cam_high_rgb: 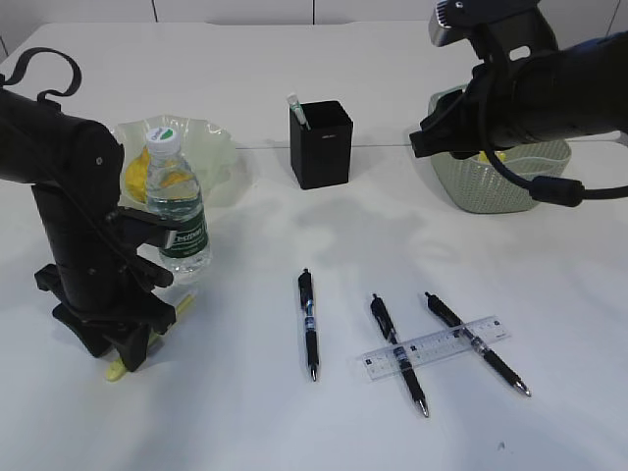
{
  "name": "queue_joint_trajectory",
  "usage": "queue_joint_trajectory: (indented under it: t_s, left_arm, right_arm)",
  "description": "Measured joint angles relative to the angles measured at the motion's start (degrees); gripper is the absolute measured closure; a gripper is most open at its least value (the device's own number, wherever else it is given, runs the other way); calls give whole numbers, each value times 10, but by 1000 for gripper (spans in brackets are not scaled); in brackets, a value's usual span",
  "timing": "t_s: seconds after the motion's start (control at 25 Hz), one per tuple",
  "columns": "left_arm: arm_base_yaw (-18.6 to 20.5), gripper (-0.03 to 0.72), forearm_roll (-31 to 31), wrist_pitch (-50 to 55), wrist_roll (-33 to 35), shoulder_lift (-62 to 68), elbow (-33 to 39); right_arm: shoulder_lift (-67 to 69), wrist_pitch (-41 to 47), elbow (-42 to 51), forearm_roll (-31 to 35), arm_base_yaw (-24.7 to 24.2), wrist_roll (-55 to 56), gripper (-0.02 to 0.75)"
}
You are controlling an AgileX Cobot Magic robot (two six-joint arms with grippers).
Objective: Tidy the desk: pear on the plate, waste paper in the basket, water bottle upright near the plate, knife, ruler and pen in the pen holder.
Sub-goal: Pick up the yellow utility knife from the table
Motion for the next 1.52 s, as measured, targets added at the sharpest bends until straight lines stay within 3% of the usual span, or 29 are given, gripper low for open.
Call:
queue_joint_trajectory:
  t_s: [0.72, 1.0, 1.32, 1.52]
  left_arm:
    - [-33, 367, 12, -5, 0, 1, 0]
    - [-33, 426, 17, -7, 0, 1, 0]
    - [-33, 551, 21, -9, 0, 1, 0]
    - [-33, 575, 21, -9, 0, 1, 0]
  right_arm:
    - [0, -1, 0, -1, 0, 0, 520]
    - [0, -2, 0, -1, 0, 0, 520]
    - [0, -2, 0, -1, 0, 0, 519]
    - [0, -2, 0, -1, 0, 0, 520]
